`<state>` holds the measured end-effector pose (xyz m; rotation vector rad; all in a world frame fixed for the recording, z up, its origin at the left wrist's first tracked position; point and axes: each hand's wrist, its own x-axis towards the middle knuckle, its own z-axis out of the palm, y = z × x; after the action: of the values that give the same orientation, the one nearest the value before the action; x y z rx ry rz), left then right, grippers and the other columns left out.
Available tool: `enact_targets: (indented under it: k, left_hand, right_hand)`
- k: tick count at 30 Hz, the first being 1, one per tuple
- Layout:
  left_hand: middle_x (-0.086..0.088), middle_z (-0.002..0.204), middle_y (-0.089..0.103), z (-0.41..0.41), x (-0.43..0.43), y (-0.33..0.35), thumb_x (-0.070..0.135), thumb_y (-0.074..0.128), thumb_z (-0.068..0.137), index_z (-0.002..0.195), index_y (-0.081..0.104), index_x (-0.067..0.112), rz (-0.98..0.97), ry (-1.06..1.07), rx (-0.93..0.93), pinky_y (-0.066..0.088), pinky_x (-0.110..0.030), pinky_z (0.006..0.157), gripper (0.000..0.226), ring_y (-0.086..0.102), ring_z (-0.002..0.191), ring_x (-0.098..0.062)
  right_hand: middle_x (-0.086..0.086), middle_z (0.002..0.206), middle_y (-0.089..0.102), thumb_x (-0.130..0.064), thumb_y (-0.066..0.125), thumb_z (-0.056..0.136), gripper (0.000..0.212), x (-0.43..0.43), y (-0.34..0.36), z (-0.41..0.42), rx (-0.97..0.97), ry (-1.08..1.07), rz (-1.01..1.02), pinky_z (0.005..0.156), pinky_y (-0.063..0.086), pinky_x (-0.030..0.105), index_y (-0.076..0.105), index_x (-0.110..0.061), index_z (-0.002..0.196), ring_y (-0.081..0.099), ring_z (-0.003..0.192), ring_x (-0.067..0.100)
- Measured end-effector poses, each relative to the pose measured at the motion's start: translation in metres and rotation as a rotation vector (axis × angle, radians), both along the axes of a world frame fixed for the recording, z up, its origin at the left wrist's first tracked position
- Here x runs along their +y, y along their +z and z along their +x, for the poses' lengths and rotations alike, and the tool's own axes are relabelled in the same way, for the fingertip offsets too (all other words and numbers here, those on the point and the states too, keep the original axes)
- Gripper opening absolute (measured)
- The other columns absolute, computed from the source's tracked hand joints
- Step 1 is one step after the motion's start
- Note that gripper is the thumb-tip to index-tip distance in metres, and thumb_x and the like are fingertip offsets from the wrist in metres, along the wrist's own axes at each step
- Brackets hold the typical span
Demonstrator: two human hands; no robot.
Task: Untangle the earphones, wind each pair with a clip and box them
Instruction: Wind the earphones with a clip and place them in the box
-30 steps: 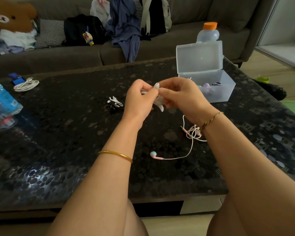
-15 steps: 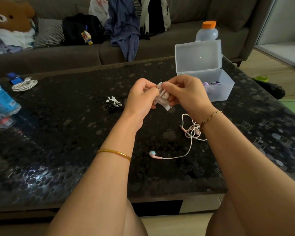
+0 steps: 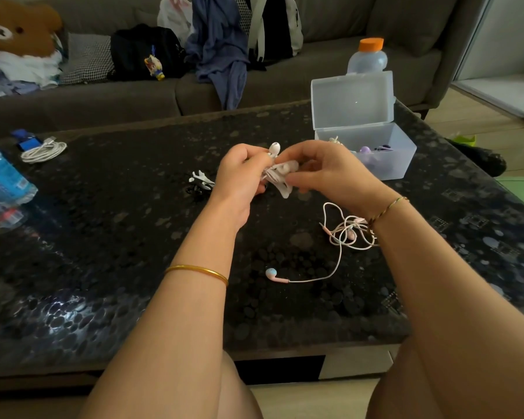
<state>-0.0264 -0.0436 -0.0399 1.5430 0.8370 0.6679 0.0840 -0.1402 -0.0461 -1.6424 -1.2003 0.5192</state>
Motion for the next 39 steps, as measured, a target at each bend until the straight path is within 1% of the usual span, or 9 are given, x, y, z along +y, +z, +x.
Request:
enact_targets:
  k: [4,10,14,22,27,31,34,36,39]
  left_hand:
    - [-0.006,0.091,0.061,-0.002,0.000,0.003,0.013,0.053,0.090,0.092,0.060,0.014,-0.094,-0.031,0.000,0.041,-0.028,0.065,0.007,0.053,0.084,-0.019]
    - [-0.002,0.083,0.060,-0.003,0.001,0.004,0.011,0.053,0.088,0.096,0.062,0.012,-0.151,-0.037,-0.010,0.040,-0.023,0.056,0.012,0.053,0.072,-0.013]
    - [-0.002,0.084,0.061,-0.004,0.000,0.004,0.012,0.053,0.089,0.101,0.063,0.012,-0.181,-0.037,0.002,0.041,-0.024,0.059,0.016,0.054,0.073,-0.013]
    - [-0.003,0.090,0.066,-0.003,-0.001,0.004,0.016,0.057,0.092,0.109,0.063,0.012,-0.262,-0.044,-0.085,0.054,-0.030,0.077,0.018,0.063,0.081,-0.014]
    - [-0.005,0.084,0.066,-0.001,0.002,-0.001,0.012,0.058,0.092,0.105,0.064,0.007,-0.194,0.018,-0.097,0.054,-0.038,0.087,0.016,0.063,0.079,-0.016]
    - [-0.004,0.087,0.066,-0.002,0.003,-0.003,0.010,0.056,0.093,0.097,0.065,0.009,-0.116,-0.013,-0.077,0.054,-0.038,0.086,0.010,0.063,0.081,-0.015]
    - [-0.007,0.100,0.068,-0.003,0.005,-0.004,0.009,0.056,0.094,0.099,0.066,0.010,-0.054,-0.101,-0.061,0.055,-0.034,0.085,0.012,0.066,0.093,-0.018]
    - [-0.011,0.104,0.068,-0.001,0.003,-0.005,0.007,0.056,0.094,0.102,0.065,0.008,-0.062,-0.175,-0.079,0.056,-0.032,0.084,0.013,0.067,0.095,-0.019]
    - [-0.010,0.101,0.068,0.001,0.000,-0.005,0.006,0.053,0.095,0.110,0.062,0.004,-0.082,-0.236,-0.102,0.056,-0.026,0.079,0.017,0.067,0.090,-0.015]
  right_hand:
    - [-0.005,0.093,0.060,-0.011,0.072,0.081,0.018,0.001,0.002,-0.003,-0.150,-0.054,0.055,0.064,0.048,0.010,0.068,-0.019,0.096,0.059,0.073,0.004]
    - [-0.002,0.090,0.066,-0.020,0.072,0.082,0.015,0.003,0.001,-0.004,-0.282,-0.022,-0.011,0.072,0.053,0.027,0.069,-0.015,0.095,0.061,0.075,0.013]
    - [-0.008,0.083,0.063,-0.021,0.070,0.084,0.012,0.006,-0.001,-0.005,-0.316,-0.054,0.031,0.066,0.046,0.018,0.067,-0.018,0.096,0.057,0.069,0.004]
    - [-0.002,0.099,0.053,-0.016,0.065,0.087,0.015,0.014,-0.008,-0.012,-0.408,-0.205,0.099,0.069,0.039,0.008,0.069,-0.012,0.101,0.049,0.076,0.004]
    - [-0.002,0.090,0.061,-0.015,0.068,0.085,0.018,0.014,-0.008,-0.019,-0.330,-0.211,0.153,0.076,0.053,0.026,0.062,-0.014,0.102,0.059,0.080,0.012]
    - [0.004,0.081,0.065,-0.019,0.076,0.078,0.040,0.009,-0.002,-0.015,-0.048,-0.165,0.133,0.061,0.050,0.021,0.047,-0.013,0.106,0.060,0.067,0.009]
    - [0.007,0.084,0.068,-0.021,0.061,0.091,0.029,0.001,0.004,-0.005,0.121,-0.204,0.117,0.058,0.047,0.014,0.053,-0.012,0.117,0.061,0.067,0.004]
    - [0.006,0.086,0.068,-0.017,0.053,0.095,0.023,-0.001,0.005,-0.001,0.065,-0.212,0.112,0.060,0.049,0.012,0.060,-0.014,0.117,0.062,0.070,0.006]
    - [0.009,0.090,0.069,-0.016,0.055,0.094,0.017,0.002,0.000,0.000,0.036,-0.221,0.087,0.071,0.059,0.031,0.068,-0.010,0.103,0.067,0.082,0.019]
